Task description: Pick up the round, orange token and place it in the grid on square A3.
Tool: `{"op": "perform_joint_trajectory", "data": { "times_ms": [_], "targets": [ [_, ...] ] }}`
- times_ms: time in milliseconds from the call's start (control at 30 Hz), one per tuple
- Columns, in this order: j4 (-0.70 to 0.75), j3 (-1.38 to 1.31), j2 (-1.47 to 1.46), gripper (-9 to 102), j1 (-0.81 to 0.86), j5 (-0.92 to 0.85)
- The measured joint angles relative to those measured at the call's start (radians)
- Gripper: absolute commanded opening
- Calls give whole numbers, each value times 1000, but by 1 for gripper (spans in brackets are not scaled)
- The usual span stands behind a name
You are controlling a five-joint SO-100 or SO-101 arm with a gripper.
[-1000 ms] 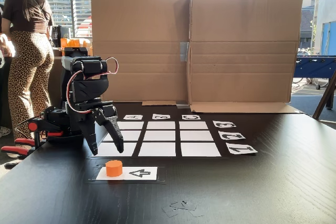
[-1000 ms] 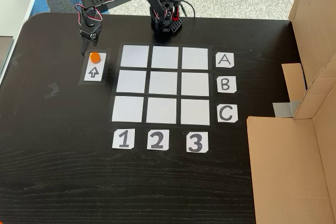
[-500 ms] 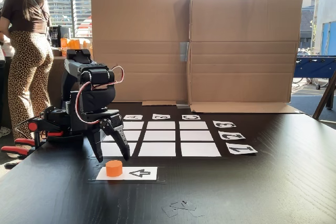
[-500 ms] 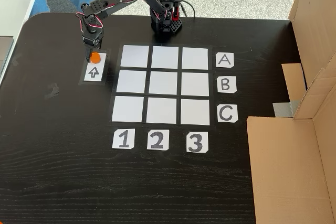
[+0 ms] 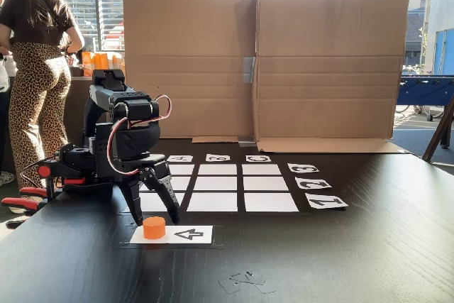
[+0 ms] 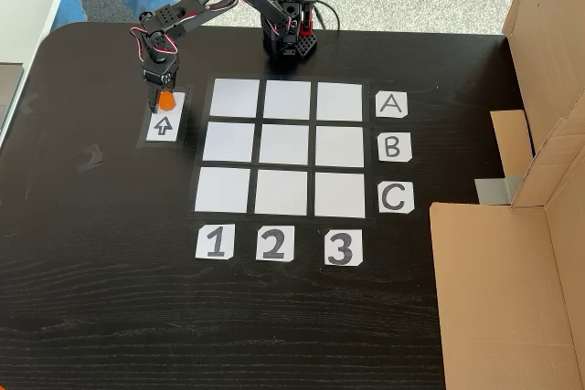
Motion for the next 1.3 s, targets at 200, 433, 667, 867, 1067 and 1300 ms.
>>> {"op": "perform_joint_trajectory", "data": {
  "times_ms": [200,433,667,867,1067,1300],
  "targets": [
    [-20,0,-11,-1,-6,-14],
    [-78,0,-12,-1,-5,-40],
    [-89,34,61,-1,31,-64],
    [-89,164,210,-1,35,-152],
    [-95,282,351,-1,25,-259],
    [-87,425,565,-1,-20,-488]
  ]
}}
